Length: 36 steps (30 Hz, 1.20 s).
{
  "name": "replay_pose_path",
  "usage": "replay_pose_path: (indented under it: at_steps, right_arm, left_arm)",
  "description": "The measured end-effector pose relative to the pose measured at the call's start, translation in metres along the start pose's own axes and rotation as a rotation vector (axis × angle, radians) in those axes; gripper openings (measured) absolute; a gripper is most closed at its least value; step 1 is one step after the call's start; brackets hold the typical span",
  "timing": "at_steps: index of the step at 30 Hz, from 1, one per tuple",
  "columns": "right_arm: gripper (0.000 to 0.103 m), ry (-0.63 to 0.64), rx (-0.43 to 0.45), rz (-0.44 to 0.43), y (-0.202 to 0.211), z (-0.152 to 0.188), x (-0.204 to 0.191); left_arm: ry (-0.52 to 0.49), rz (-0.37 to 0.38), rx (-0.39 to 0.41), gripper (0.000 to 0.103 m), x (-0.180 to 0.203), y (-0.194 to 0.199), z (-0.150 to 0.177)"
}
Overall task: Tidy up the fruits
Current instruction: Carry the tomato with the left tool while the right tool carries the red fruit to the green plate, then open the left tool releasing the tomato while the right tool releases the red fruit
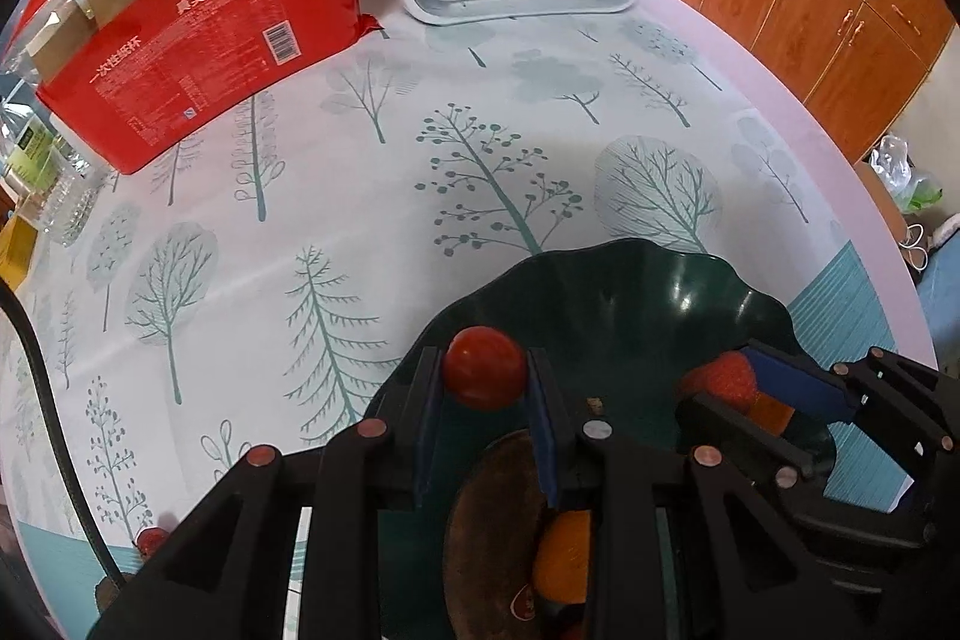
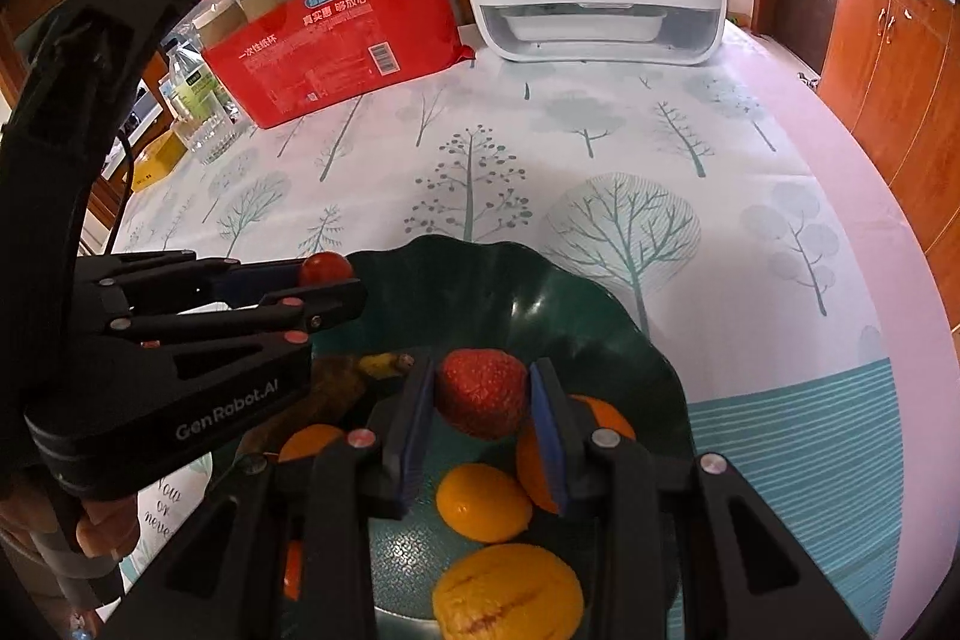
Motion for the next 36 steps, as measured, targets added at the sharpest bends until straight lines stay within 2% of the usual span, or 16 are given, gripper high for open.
replay_pose_path:
  at_steps: [4, 6, 9, 11, 24, 28, 33, 36]
  right_arm:
    - [0.038, 0.022, 0.004, 0.0, 0.003, 0.002, -0.003]
    - [0.047, 0.031, 0.017, -0.001, 0.007, 0.001, -0.005]
    - [0.049, 0.042, 0.03, 0.01, 0.012, 0.0, -0.007]
    - [0.049, 0.033, 0.036, 0.011, 0.015, -0.001, -0.006]
    - [0.05, 0.023, 0.073, 0.044, 0.038, -0.013, -0.009]
    - [0.05, 0.025, 0.078, 0.065, 0.05, -0.016, -0.011]
    - [0.05, 0.031, 0.097, 0.089, 0.066, -0.023, -0.014]
    - [0.05, 0.019, 0.107, 0.099, 0.077, -0.024, -0.016]
  left_arm:
    - [-0.015, 0.013, -0.002, 0.031, 0.005, 0.0, 0.001]
    - [-0.029, 0.012, 0.006, 0.045, 0.007, 0.002, 0.0]
    - [-0.045, -0.01, 0.024, 0.056, 0.005, 0.007, -0.002]
    - [-0.039, -0.004, 0.028, 0.059, 0.003, 0.011, -0.003]
    - [-0.05, -0.01, 0.096, 0.069, 0.0, 0.047, -0.017]
    - [-0.054, -0.009, 0.115, 0.069, -0.001, 0.063, -0.019]
    - [-0.051, -0.015, 0.154, 0.077, -0.006, 0.089, -0.024]
    - [-0.048, -0.019, 0.169, 0.078, -0.009, 0.102, -0.025]
Point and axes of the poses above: each gripper's, at about its wrist camera, not at the fingertips, and y roughly against the way its jaws point, x to its right, z to its underside, the point moved 10 cm from there along -y, roughly the way its jaws point, and after that the axes turned 14 degrees about x, right-handed, at the moved point
